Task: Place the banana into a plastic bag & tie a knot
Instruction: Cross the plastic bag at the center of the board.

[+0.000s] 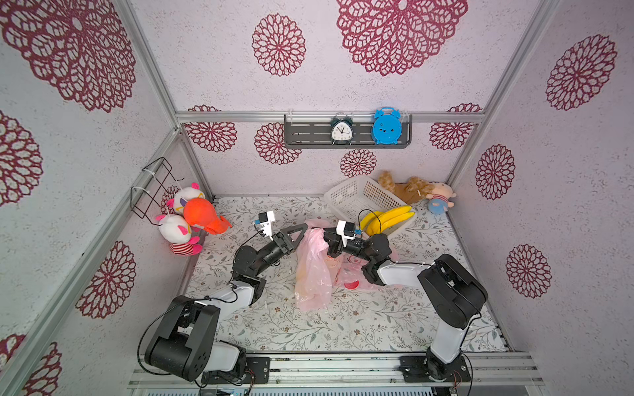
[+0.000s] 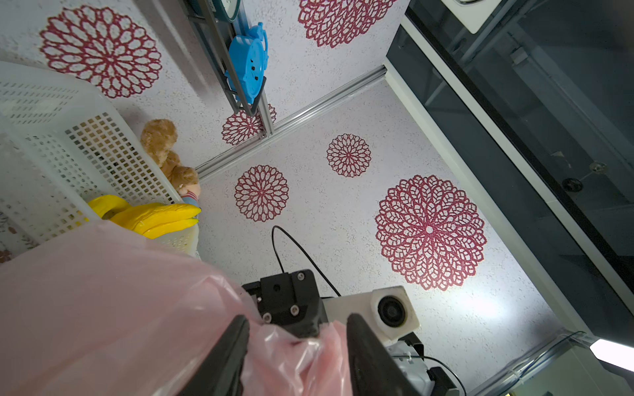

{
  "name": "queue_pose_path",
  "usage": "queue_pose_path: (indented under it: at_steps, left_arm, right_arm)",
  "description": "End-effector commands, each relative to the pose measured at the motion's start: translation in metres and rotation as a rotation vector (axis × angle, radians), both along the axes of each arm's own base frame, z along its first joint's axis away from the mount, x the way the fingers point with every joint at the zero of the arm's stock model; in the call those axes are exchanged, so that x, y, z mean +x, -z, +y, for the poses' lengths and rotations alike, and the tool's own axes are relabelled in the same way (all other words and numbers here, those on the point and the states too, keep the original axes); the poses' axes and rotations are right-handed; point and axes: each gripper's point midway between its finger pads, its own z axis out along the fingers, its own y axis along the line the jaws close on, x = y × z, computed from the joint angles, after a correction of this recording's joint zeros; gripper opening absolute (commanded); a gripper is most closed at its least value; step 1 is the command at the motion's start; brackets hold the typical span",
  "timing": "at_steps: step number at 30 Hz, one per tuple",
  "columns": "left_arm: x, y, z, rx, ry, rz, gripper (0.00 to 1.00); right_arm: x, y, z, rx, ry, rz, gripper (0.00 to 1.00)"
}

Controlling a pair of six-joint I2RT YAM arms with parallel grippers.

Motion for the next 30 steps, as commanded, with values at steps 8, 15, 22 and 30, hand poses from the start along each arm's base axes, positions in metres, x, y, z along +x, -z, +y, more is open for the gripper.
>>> queue_pose_path:
  at_steps: [8, 15, 22, 30]
  left_arm:
    - [-0.015, -0.004, -0.004, -0.061, 0.086, 0.102, 0.40]
    - [-0.018, 0.015, -0.003, -0.028, 0.068, 0.146, 0.43]
    - [-0.020, 0.016, -0.002, -0.023, 0.065, 0.146, 0.42]
    - [-0.017, -0.004, -0.005, -0.034, 0.081, 0.097, 0.26]
  right_arm:
    - [-0.003, -0.001, 0.000, 0.009, -0.012, -0.007, 0.00]
    - [-0.003, -0.001, 0.000, 0.006, -0.009, -0.009, 0.00]
    - [-0.002, 0.000, 0.001, 0.005, -0.010, -0.003, 0.00]
    - [-0.002, 0.004, 0.002, -0.002, -0.016, 0.005, 0.00]
